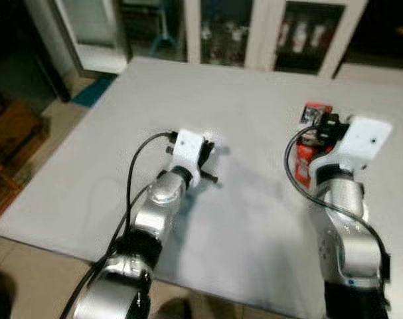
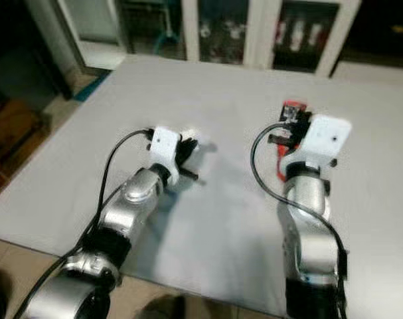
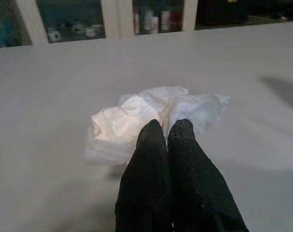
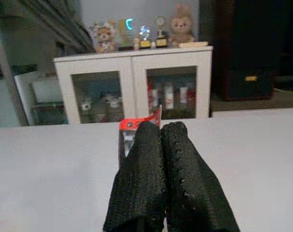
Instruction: Picking trash to rubbish bin
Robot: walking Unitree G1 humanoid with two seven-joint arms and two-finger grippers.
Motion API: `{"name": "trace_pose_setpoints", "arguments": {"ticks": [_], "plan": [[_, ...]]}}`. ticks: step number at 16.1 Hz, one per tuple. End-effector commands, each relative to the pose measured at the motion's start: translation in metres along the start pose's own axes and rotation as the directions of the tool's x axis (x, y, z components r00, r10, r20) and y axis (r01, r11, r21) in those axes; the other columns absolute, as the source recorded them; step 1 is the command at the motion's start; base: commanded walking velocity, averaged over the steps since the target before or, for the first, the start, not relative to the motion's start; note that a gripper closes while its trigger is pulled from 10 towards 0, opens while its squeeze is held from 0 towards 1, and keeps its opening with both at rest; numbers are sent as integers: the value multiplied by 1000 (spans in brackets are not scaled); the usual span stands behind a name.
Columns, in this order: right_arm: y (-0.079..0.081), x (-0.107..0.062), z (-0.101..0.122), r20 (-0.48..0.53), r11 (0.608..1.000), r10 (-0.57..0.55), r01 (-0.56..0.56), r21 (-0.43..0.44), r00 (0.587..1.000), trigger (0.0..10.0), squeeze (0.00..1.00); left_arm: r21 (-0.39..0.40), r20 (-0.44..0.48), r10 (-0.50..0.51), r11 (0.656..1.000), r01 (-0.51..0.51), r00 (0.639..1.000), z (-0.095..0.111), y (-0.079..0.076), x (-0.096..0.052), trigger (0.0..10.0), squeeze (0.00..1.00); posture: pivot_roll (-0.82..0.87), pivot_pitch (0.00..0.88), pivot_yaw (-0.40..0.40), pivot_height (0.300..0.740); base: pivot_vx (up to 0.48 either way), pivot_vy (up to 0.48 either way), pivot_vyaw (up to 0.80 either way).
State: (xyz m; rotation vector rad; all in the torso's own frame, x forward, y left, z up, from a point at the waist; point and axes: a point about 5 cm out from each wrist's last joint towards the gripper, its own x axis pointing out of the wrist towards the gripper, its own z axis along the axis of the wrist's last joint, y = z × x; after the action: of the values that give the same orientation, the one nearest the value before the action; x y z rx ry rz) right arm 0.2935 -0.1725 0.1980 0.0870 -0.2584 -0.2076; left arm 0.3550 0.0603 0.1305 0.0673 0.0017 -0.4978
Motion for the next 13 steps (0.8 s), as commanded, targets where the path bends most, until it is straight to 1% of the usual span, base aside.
{"name": "trace_pose_setpoints", "arguments": {"ticks": [1, 13], "plan": [[3, -1, -1, -3, 1000, 14, -14, -3, 1000, 10000, 0, 12, -5, 3, 1000, -3, 1000, 0, -1, 1, 0, 0, 108, 78, 26, 740, 0, 0, 800], [4, -1, -2, -1, 1000, 13, -13, -6, 1000, 10000, 0, 33, -13, 16, 999, -16, 1000, -1, 2, 2, 0, 0, 108, 77, 36, 740, 0, 0, 800]]}}
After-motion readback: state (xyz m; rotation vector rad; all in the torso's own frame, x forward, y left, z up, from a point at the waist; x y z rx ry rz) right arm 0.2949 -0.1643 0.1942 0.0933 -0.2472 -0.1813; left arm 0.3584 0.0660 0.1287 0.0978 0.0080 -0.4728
